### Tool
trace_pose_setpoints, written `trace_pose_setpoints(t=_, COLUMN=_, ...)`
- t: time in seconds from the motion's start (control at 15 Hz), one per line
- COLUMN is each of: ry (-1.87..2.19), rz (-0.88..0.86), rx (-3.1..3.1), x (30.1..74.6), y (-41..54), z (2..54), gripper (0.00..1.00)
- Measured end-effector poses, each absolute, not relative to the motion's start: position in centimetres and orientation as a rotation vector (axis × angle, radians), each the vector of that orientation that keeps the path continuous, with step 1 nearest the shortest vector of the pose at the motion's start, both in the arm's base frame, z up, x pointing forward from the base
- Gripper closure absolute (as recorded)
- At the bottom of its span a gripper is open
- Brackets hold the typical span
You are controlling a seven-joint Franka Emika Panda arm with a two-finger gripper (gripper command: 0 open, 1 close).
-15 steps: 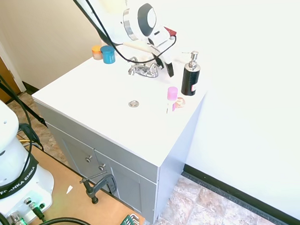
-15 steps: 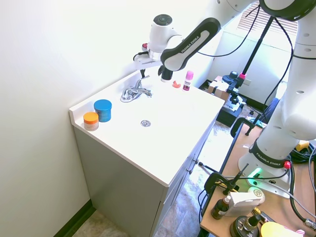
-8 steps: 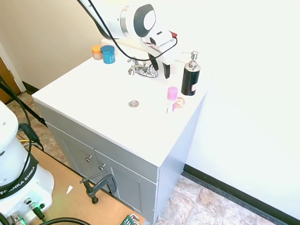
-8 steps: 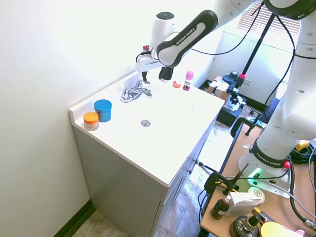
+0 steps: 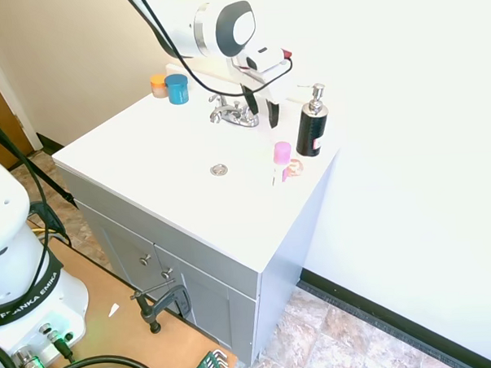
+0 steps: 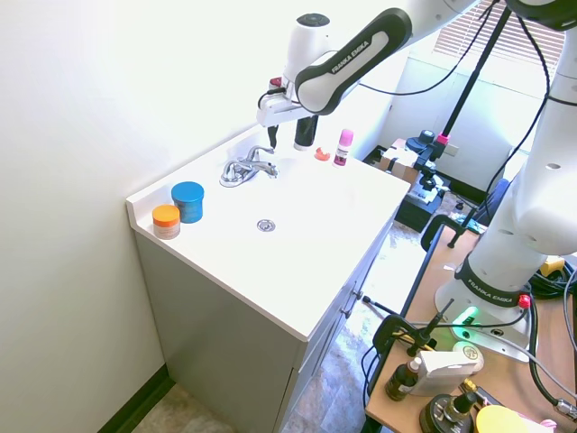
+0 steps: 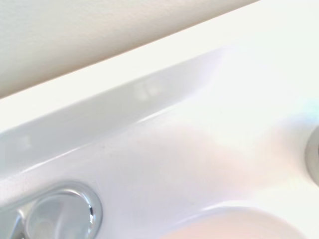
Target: Turn on the cold water
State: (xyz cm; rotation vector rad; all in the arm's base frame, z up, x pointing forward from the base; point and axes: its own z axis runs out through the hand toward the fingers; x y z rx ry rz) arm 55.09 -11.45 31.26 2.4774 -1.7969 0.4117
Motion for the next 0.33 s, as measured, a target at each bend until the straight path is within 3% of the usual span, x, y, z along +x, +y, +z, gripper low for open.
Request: trace_pose_setpoints(t=0.33, ry=-1.681, rz=0.322, rx=2.638, x=50.4, y=-12.0, z=35.1, gripper=0.00)
